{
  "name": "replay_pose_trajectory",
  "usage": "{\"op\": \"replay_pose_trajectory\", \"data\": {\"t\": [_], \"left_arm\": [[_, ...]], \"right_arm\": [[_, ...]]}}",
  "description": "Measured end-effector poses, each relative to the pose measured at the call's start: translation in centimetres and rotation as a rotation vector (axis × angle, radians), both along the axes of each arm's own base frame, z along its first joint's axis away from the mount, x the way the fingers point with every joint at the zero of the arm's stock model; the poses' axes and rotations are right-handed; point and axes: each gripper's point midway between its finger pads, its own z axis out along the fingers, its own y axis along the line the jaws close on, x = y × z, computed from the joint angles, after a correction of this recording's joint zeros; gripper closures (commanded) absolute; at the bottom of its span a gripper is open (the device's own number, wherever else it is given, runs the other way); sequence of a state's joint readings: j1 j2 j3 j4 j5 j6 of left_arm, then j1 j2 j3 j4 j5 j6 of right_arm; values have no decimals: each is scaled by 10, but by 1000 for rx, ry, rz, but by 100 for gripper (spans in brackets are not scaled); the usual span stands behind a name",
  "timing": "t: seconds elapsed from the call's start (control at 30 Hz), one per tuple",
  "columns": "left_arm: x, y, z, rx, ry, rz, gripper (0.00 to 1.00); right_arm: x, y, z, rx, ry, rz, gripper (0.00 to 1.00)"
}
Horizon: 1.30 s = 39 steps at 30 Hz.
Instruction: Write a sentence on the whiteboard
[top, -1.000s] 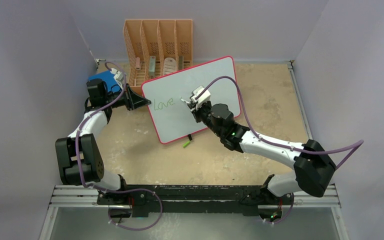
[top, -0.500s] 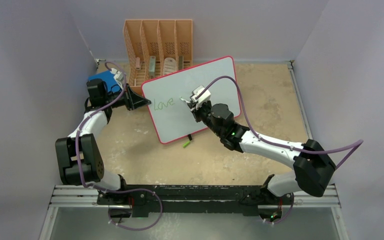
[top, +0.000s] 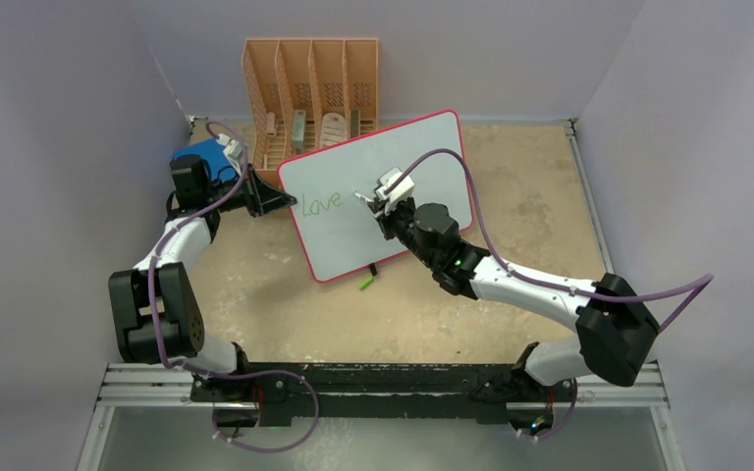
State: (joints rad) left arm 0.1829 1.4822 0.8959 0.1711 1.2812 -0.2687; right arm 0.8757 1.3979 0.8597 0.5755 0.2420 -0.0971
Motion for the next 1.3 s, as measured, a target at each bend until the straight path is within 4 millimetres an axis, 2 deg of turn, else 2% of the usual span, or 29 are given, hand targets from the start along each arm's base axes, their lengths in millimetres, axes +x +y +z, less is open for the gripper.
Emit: {"op": "replay_pose_trajectory", "data": {"t": [0.87,1.3], "left_arm": [[0,0,1,2,-2,3,100],[1,0,0,3,-2,6,100]], "right_arm": [[-3,-6,-7,2,38,-10,100],[-8,-10,-17,-15,72,-10,100]]}}
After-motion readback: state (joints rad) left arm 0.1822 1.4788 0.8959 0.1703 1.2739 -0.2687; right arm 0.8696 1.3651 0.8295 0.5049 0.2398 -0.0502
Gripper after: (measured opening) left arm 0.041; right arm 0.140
